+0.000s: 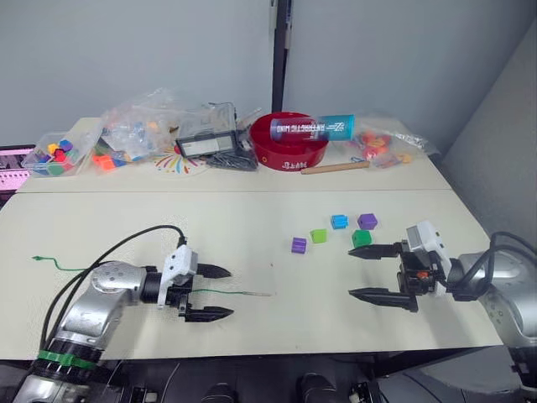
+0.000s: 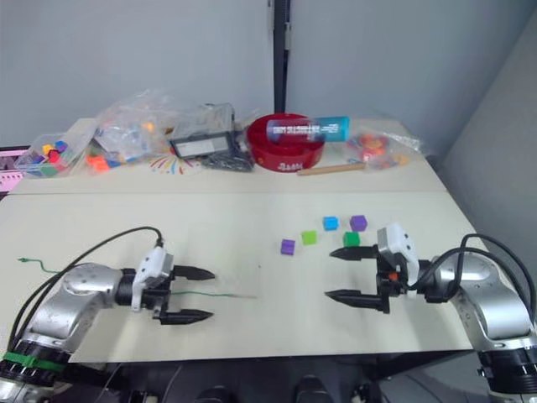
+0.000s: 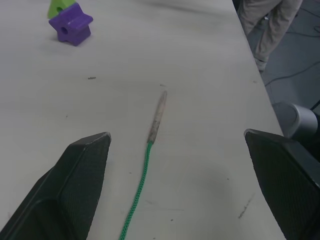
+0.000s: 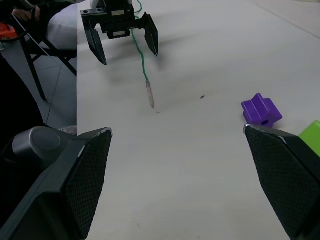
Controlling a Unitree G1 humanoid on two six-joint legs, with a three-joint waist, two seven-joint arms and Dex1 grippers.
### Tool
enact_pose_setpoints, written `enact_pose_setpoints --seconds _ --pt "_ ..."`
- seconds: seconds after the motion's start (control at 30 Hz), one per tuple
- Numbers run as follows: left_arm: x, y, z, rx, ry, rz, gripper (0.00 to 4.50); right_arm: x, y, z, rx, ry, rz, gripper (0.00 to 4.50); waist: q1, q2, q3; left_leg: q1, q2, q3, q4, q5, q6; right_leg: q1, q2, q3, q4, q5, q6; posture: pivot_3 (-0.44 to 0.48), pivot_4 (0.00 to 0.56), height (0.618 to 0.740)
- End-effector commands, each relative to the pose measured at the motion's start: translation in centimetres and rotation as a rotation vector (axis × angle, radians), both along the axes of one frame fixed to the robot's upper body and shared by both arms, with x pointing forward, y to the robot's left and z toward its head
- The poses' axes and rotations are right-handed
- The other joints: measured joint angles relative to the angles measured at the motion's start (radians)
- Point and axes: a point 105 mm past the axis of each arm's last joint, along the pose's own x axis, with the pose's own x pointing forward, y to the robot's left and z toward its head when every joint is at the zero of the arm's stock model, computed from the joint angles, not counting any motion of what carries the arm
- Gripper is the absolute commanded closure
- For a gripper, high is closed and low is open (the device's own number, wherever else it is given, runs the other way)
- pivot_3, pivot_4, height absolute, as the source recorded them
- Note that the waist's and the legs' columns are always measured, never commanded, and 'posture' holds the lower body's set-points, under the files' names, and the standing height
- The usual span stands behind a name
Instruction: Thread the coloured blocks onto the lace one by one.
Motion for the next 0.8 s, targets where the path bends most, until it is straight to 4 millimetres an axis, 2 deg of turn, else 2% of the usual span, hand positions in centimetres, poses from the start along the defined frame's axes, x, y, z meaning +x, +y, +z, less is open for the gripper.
enact_pose_setpoints --seconds 0.03,0.37,0.6,0.8 --pt "0.5 -0.6 -0.6 0.026 -0.037 -0.043 0.0 0.0 -0.1 -0.1 -0.002 -0.06 -0.026 0.04 0.001 0.0 0.0 0.0 0.0 0.0 0.0 0.0 0.0 0.0 0.0 0.0 0.0 0.0 0.0 0.0 0.15 0.74" --pt "1.9 -2.4 -2.6 0.054 -0.034 -0.085 0.0 0.1 -0.8 -0.4 0.016 -0.073 -0.095 0.04 0.003 0.0 0.0 0.0 0.0 -0.001 0.002 0.0 0.0 0.001 0.0 0.0 0.001 0.0 0.0 0.0 0.15 0.74" --pt "0.8 -2.7 -4.5 0.106 0.023 -0.159 2.19 0.3 -0.9 -0.1 0.024 -0.09 -0.117 0.0 0.003 0.001 0.0 0.001 -0.001 -0.001 0.001 0.0 0.001 0.002 0.0 0.0 0.002 0.0 0.0 0.0 0.15 0.74" --pt "0.6 -2.9 -4.5 0.113 0.031 -0.19 4.17 0.3 -1.1 -0.1 0.025 -0.096 -0.132 0.0 0.001 0.001 0.0 0.002 -0.001 -0.001 0.001 0.0 0.001 0.002 0.0 0.0 0.003 0.0 0.0 0.0 0.15 0.74"
